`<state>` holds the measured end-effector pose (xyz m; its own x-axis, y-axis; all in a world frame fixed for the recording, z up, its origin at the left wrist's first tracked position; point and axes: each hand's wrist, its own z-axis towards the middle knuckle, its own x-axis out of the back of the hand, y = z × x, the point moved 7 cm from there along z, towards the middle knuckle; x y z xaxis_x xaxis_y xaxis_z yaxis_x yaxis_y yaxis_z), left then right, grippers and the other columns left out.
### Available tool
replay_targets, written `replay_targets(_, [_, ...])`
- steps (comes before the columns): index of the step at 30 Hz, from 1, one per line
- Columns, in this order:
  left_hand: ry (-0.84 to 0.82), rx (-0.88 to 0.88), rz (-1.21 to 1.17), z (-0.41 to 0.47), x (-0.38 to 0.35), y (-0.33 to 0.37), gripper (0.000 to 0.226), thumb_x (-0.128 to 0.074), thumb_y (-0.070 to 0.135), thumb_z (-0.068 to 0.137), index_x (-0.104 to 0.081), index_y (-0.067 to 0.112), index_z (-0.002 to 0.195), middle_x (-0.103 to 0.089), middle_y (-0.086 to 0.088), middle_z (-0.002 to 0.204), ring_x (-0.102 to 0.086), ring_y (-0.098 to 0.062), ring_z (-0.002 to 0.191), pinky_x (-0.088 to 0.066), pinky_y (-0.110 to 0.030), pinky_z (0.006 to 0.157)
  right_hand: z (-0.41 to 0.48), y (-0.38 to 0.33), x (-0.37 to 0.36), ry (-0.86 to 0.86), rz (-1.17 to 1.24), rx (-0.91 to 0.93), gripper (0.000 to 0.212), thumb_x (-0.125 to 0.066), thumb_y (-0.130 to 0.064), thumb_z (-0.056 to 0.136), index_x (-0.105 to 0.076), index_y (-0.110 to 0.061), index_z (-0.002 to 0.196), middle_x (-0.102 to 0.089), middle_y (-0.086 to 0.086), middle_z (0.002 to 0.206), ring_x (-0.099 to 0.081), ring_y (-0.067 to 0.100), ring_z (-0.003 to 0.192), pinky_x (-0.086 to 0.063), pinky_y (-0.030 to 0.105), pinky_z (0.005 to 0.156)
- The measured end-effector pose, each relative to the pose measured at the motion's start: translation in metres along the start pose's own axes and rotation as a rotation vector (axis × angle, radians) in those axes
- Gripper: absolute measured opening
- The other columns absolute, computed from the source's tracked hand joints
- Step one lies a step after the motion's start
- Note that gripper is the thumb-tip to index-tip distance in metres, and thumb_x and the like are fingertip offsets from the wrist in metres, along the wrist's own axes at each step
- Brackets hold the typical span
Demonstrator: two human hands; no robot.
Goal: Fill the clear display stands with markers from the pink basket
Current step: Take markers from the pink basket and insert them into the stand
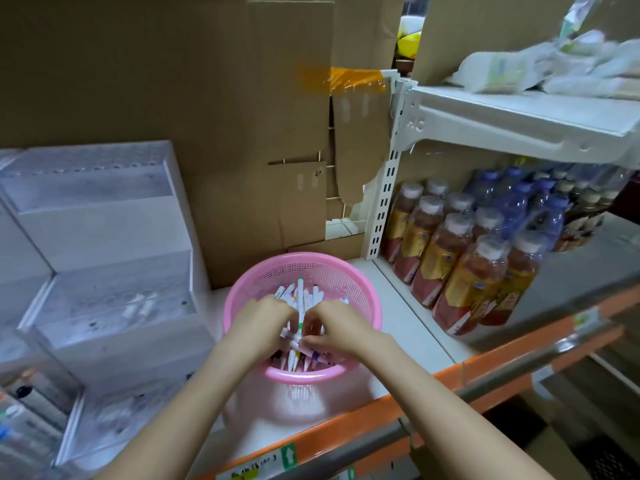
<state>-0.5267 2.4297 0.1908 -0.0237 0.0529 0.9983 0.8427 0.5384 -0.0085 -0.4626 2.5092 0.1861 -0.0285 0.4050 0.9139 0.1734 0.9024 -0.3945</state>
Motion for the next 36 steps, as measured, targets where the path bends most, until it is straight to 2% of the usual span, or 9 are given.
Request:
replay_targets(5, [0.141,-0.064,0.007,0.008,0.003,0.003,0.029,-0.066,0.025,0.08,-0.064,0.032,0.108,-0.056,0.008,0.115,-0.045,-0.019,0.113,-0.033,-0.032,0.083,0.007,0.007,0.003,0.052,-0.001,-0.074,0.021,-0.068,-0.028,0.082,-0.07,-0.007,0.081,-0.07,0.009,0.081,-0.061,0.023,0.077,-0.042,0.031,0.059])
replay_targets(9, [0.23,0.099,-0.195,0.008,-0.001,-0.014,0.042,-0.069,0.021,0.076,-0.057,0.017,0.116,-0.055,-0.006,0.11,-0.05,-0.027,0.105,-0.04,-0.035,0.079,0.012,0.011,-0.002,0.036,-0.02,-0.1,0.025,-0.066,-0.026,0.082,-0.065,-0.003,0.073,-0.067,0.011,0.072,-0.06,0.026,0.069,-0.035,0.029,0.051])
replay_targets(13, [0.189,0.223,-0.341,0.005,-0.007,-0.023,0.024,-0.058,0.025,0.088,-0.061,0.01,0.107,-0.066,-0.007,0.103,-0.059,-0.023,0.093,-0.047,-0.034,0.077,0.018,0.017,-0.002,0.052,0.025,-0.177,0.034,-0.065,-0.033,0.086,-0.052,-0.01,0.065,-0.051,0.003,0.06,-0.05,0.022,0.062,-0.03,0.029,0.048])
replay_targets(18, [0.028,0.266,-0.476,0.007,-0.013,-0.016,0.034,-0.072,0.035,0.079,-0.063,0.007,0.097,-0.066,-0.007,0.091,-0.059,-0.023,0.086,-0.045,-0.035,0.071,0.023,0.018,0.005,0.066,-0.048,-0.295,0.022,-0.057,-0.034,0.089,-0.045,-0.015,0.085,-0.055,0.007,0.096,-0.052,0.025,0.084,-0.035,0.03,0.062])
replay_targets(23, [0.101,0.296,-0.508,0.004,-0.006,-0.014,0.017,-0.069,0.016,0.078,-0.067,0.005,0.092,-0.067,-0.008,0.092,-0.06,-0.023,0.087,-0.043,-0.032,0.07,0.032,0.019,0.002,0.041,-0.018,-0.345,0.019,-0.056,-0.032,0.084,-0.055,-0.015,0.092,-0.061,0.003,0.096,-0.058,0.023,0.084,-0.04,0.029,0.064])
replay_targets(27, [0.122,0.282,-0.503,0.003,-0.006,-0.015,0.011,-0.059,0.008,0.078,-0.065,0.003,0.086,-0.067,-0.011,0.085,-0.061,-0.027,0.084,-0.044,-0.037,0.07,0.025,0.015,0.006,0.025,-0.035,-0.352,0.03,-0.06,-0.02,0.084,-0.034,-0.017,0.068,-0.049,0.003,0.08,-0.049,0.026,0.082,-0.035,0.029,0.059])
replay_targets(31, [0.2,0.269,-0.605,0.002,0.0,-0.019,0.018,-0.057,0.006,0.08,-0.062,0.01,0.096,-0.068,-0.006,0.088,-0.061,-0.025,0.086,-0.044,-0.033,0.069,0.026,0.01,0.005,0.07,0.075,-0.313,0.029,-0.058,-0.02,0.083,-0.036,-0.019,0.063,-0.053,0.009,0.084,-0.052,0.027,0.079,-0.03,0.028,0.052])
replay_targets(34, [0.247,0.233,-0.687,0.0,0.001,-0.019,0.047,-0.058,0.007,0.082,-0.049,0.013,0.128,-0.068,-0.005,0.106,-0.062,-0.022,0.094,-0.046,-0.03,0.075,0.025,0.01,0.005,0.083,0.123,-0.287,0.011,-0.059,-0.017,0.082,-0.053,-0.012,0.09,-0.059,0.009,0.089,-0.059,0.028,0.086,-0.032,0.029,0.053])
replay_targets(36, [0.276,0.203,-0.732,-0.002,0.003,-0.019,0.057,-0.06,0.006,0.083,-0.044,0.017,0.136,-0.067,-0.002,0.112,-0.061,-0.015,0.091,-0.042,-0.02,0.071,0.023,0.012,0.003,0.066,0.161,-0.284,0.042,-0.062,-0.013,0.081,-0.046,-0.01,0.12,-0.061,0.01,0.095,-0.058,0.026,0.087,-0.034,0.029,0.055])
